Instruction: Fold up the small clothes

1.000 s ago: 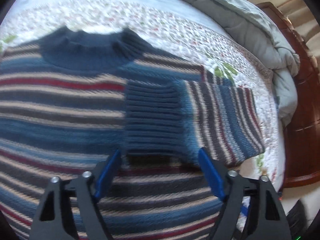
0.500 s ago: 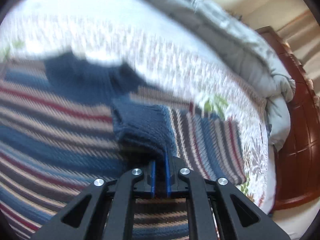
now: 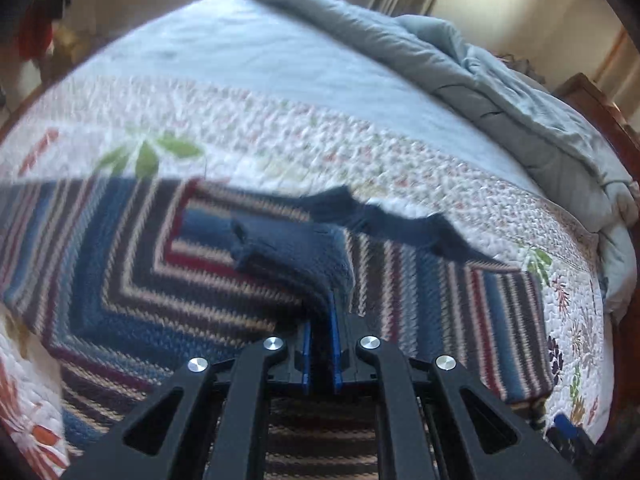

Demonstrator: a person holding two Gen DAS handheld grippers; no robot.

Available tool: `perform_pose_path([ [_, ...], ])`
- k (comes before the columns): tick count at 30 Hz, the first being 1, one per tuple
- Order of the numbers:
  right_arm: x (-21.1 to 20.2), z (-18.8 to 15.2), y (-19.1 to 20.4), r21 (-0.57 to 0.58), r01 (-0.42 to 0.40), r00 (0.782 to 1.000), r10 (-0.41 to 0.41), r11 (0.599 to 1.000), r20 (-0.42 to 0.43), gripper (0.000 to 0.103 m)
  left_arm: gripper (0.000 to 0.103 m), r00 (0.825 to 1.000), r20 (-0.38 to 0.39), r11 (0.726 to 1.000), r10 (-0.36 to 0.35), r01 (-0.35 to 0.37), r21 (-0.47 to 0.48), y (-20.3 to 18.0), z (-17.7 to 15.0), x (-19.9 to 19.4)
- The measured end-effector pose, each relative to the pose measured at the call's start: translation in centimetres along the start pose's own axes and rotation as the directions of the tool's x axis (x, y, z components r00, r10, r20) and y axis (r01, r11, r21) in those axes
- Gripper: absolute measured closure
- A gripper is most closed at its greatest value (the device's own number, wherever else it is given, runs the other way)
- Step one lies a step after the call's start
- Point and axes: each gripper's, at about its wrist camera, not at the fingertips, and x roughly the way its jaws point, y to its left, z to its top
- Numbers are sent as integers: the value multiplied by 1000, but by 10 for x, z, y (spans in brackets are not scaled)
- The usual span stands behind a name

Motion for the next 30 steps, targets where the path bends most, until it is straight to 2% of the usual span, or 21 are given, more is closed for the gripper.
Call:
perform_pose_path([
  [2,16,21,0,59,-86,995,89,995,-50,43,95,1000,-10,1000,-3,3,-2,4,-5,7],
  [3,22,31,-1,88,-104,992,110,991,-69,38,95,1000,-11,1000,0,0,0,5,-7,11],
  [6,38,48,0,137,-84,989,100,987,-109,33,94,1000,-12,1000,11,-11,18,8,-12,17],
  [8,52,55,-3,174,-98,979,126,980,-162,34,93,1000,-15,1000,14,-14,25,9,-13,20],
  [10,67,55,-8,227,-120,959,172,967,-227,55,92,1000,-24,1000,14,-13,18,12,-13,23],
  [12,71,54,-9,243,-143,947,204,960,-249,78,90,999,-41,1000,19,-19,14,15,-15,26],
  [15,54,58,-10,232,-183,948,234,955,-214,83,85,998,-57,1000,-1,1,6,14,-19,24],
  [18,36,58,-20,252,-173,959,221,952,-179,84,77,997,-73,999,9,-7,31,5,-24,22],
  [22,62,45,-17,217,-91,953,148,972,-264,83,76,994,-79,995,72,-66,68,-3,-31,36],
  [25,54,47,-8,171,-83,964,122,982,-235,75,75,994,-79,996,72,-67,67,-3,-31,30],
  [26,44,48,-5,161,-77,970,111,984,-217,68,71,994,-83,996,68,-63,61,0,-31,24],
  [28,28,46,0,131,-35,981,59,991,-186,64,63,995,-71,996,72,-68,61,7,-34,7],
  [30,3,38,10,84,30,990,-18,996,-139,63,44,996,-44,995,73,-70,66,25,-35,-20],
])
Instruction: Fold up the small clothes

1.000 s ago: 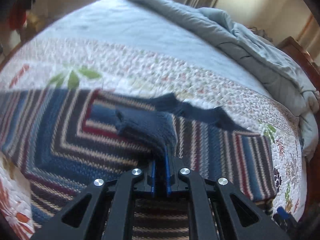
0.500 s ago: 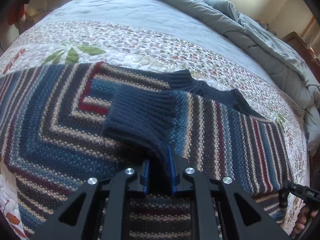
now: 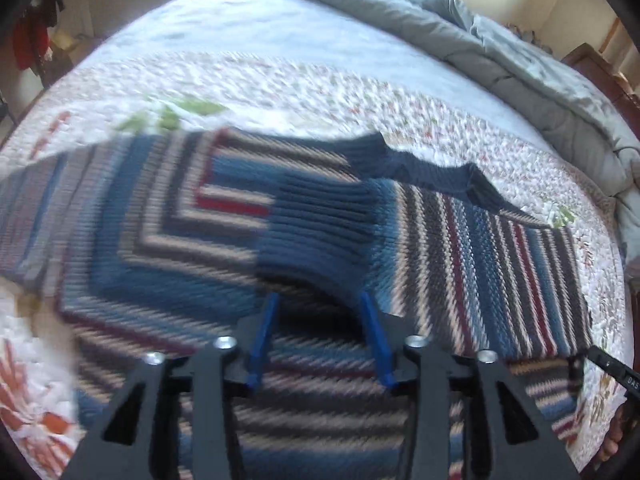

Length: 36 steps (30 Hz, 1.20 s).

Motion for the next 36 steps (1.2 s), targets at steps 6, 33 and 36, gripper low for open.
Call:
perform_pose_path([
  [6,-19,-48,36,-133,18,1000,-16,991,17,59,25,994,22,992,106,-104,-68,95,-10,-48],
  [33,39,-87,122,-377,98,991,-123,921,-43,54,73,988,26,757,149,-98,-646,400,17,-35],
  [36,38,-88,120,-369,91,993,-113,925,-37,54,89,992,61,730,107,-37,-682,406,16,-35],
])
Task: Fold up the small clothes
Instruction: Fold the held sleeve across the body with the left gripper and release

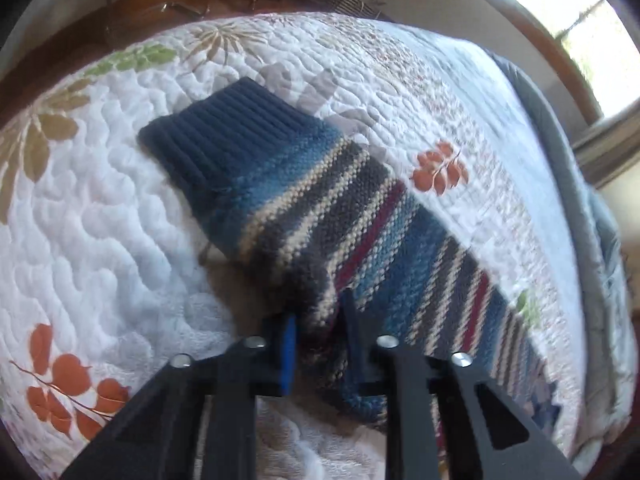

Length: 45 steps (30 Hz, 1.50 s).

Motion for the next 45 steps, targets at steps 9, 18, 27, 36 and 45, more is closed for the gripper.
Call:
perform_pose_path([
  [9,-5,-10,-7,15,-21,1000,21,1000,19,54,90,965,227,967,-130,72,244,-89,-45,-64],
  [18,-13,-20,-15,39,-56,997,54,998,48,54,90,944,145,757,-296,139,639,-257,-178,-93],
  [27,-17,-25,-26,74,-102,992,96,992,78,54,90,946,-80,648,-315,276,709,-345,-304,-42],
  [36,-15,-27,-28,59,-110,992,106,992,66,51,54,944,-270,630,-192,329,704,-330,-345,-6],
  [45,-21,-26,-27,91,-164,986,160,982,50,51,39,998,-30,720,-56,61,691,-248,-300,-57],
])
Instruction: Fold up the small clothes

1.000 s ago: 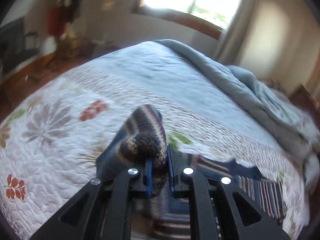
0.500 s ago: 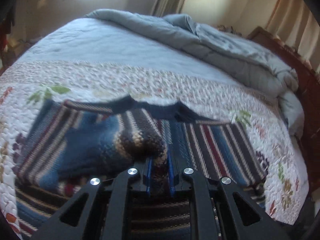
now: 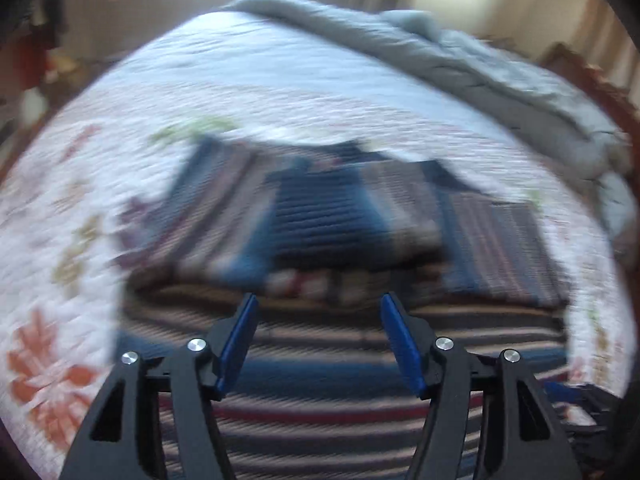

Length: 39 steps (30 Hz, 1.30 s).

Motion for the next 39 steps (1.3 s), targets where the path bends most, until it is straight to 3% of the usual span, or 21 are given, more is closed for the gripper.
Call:
perform_pose_path([
  [3,6,-1,-2,24,-23,999,24,999,-34,50,39,998,-26,997,57,-58,-41,24,-12,1],
  [9,22,8,6,28,39,993,-36,999,-117,49,39,991,-132,996,16,-27,-85,56,-41,27],
  [13,7,41,44,-16,41,997,-42,999,-66,50,32,995,-66,990,-75,66,-127,72,-42,25],
  [14,6,55,62,-38,32,998,-34,999,-57,50,30,996,-63,990,-70,61,-130,76,-41,24],
  [16,9,79,94,-71,-6,999,3,997,-45,50,30,998,-59,994,-15,9,-109,85,-33,22],
  [19,26,121,144,-92,-80,997,78,993,-28,50,21,993,14,989,114,-112,-101,98,-30,15],
  [21,46,148,174,-92,-106,994,103,990,-38,51,21,982,-24,978,189,-190,-89,109,-29,28],
  [24,79,179,207,-113,-46,997,39,993,-64,51,21,985,-40,980,166,-169,-102,118,-28,36],
  [28,111,192,228,-113,25,992,-38,993,-120,51,21,991,-39,980,128,-133,-149,121,-21,35],
  [29,119,195,233,-122,61,988,-77,991,-132,46,21,991,-42,979,126,-132,-156,120,-19,36],
  [30,125,196,237,-135,92,983,-111,987,-144,40,21,992,-42,978,121,-126,-163,120,-18,36],
  [34,156,194,248,-198,229,944,-267,953,-193,40,21,995,-48,977,90,-97,-189,129,-14,36],
  [37,162,197,247,-213,273,932,-313,938,-183,55,21,996,-44,973,74,-81,-215,136,-15,36],
  [38,162,197,246,-207,264,936,-301,942,-180,63,21,996,-43,973,73,-81,-216,136,-15,36],
  [39,157,198,242,-199,245,943,-281,949,-177,80,21,996,-42,973,76,-83,-216,136,-15,36],
])
